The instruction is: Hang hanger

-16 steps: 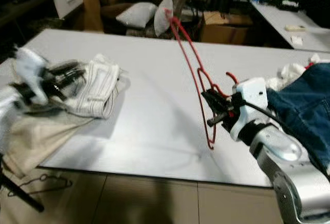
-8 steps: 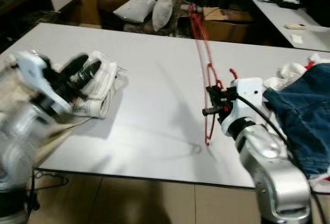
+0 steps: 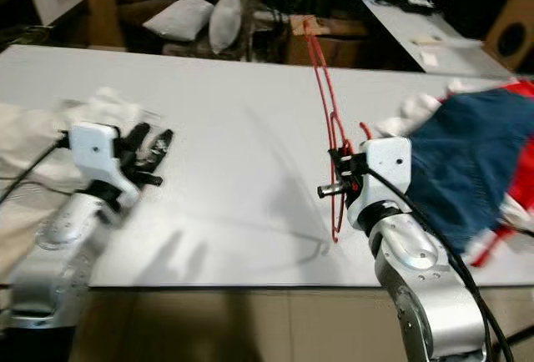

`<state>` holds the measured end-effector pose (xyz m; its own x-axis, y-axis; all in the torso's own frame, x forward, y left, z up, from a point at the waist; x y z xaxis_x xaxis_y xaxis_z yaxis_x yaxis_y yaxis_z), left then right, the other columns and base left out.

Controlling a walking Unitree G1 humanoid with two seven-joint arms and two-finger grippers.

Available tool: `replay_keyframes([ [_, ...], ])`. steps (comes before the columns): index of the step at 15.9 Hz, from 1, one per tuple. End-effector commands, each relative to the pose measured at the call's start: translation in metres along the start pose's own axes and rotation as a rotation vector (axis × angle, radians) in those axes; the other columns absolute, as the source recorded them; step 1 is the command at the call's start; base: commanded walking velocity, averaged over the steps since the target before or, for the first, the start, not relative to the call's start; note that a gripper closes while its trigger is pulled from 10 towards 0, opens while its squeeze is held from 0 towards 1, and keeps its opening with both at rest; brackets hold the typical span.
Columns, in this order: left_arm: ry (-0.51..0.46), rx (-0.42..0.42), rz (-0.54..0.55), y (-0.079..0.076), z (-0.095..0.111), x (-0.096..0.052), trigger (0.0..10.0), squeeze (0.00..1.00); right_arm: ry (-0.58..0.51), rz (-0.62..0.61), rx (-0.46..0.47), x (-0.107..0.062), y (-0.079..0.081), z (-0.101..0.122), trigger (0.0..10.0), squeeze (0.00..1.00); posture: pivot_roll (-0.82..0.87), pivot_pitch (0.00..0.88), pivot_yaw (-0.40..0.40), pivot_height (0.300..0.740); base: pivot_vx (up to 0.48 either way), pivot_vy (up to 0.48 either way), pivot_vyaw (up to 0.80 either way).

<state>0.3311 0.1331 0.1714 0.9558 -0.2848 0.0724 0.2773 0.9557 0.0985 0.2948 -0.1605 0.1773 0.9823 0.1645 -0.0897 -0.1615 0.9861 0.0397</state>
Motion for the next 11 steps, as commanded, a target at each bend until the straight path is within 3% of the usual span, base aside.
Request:
replay_keyframes([
  [1,0.006,0.02,0.024,0.0035,-0.0001,-0.0005,10.0,0.0,-0.046,-0.003,-0.002,-0.0015,-0.0002,0.0097,10.0,0.0,-0.01,0.0,-0.043,0.74,0.0,-0.48,0.0],
  [11,-0.004,0.042,0.02,0.0019,0.0046,0.0045,10.0,0.0,-0.091,-0.048,0.058,-0.0029,-0.0038,0.0156,10.0,0.0,-0.01,0.0,-0.027,0.74,0.0,-0.48,0.0],
])
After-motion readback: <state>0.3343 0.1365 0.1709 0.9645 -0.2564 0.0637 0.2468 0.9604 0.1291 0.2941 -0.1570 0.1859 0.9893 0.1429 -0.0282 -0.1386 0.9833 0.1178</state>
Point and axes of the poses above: a point about 5 cm out from each wrist's last joint towards the gripper, its own x axis pointing out of the wrist towards the gripper, its own z axis along the axis of the wrist's last joint, y = z × x, the point moved 5 cm from there along x, pointing out of the wrist towards the gripper, and after that the axes turned 7 degrees about x, right-handed, at the moved point
